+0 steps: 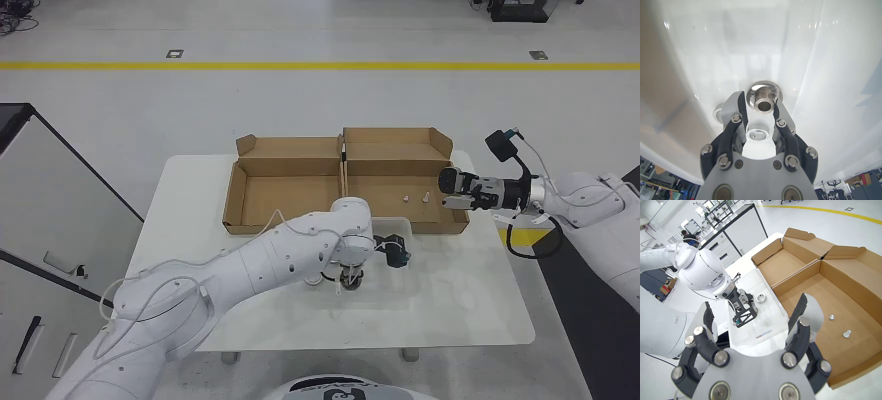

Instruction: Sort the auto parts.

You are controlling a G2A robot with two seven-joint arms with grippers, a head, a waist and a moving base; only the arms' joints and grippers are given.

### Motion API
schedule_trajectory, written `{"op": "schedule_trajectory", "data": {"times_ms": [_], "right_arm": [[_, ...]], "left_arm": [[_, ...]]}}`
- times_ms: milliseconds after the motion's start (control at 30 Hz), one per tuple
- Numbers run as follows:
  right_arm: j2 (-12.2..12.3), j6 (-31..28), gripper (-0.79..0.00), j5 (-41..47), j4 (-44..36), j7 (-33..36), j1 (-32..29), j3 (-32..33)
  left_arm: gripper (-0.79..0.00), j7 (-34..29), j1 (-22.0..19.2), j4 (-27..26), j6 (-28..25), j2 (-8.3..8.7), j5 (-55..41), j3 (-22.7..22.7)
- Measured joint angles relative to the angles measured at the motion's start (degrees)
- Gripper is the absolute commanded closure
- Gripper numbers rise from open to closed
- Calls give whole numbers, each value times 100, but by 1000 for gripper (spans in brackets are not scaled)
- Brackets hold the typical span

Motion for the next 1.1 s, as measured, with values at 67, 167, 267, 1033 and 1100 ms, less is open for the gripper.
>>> {"op": "schedule_trajectory", "data": {"times_ms": [67,167,267,1033,1100], "right_arm": [[0,0,-785,0,0,0,0,0],[0,0,-785,0,0,0,0,0],[0,0,-785,0,0,0,0,0],[0,0,-785,0,0,0,0,0],[0,0,-785,0,0,0,0,0]], "left_arm": [[-302,36,1,45,25,-18,-2,-30],[-299,81,7,85,42,-33,19,-66],[-302,71,21,96,-23,-38,-1,-90],[-354,73,70,116,-112,-50,47,-96],[-348,84,83,129,-129,-52,54,-98]]}}
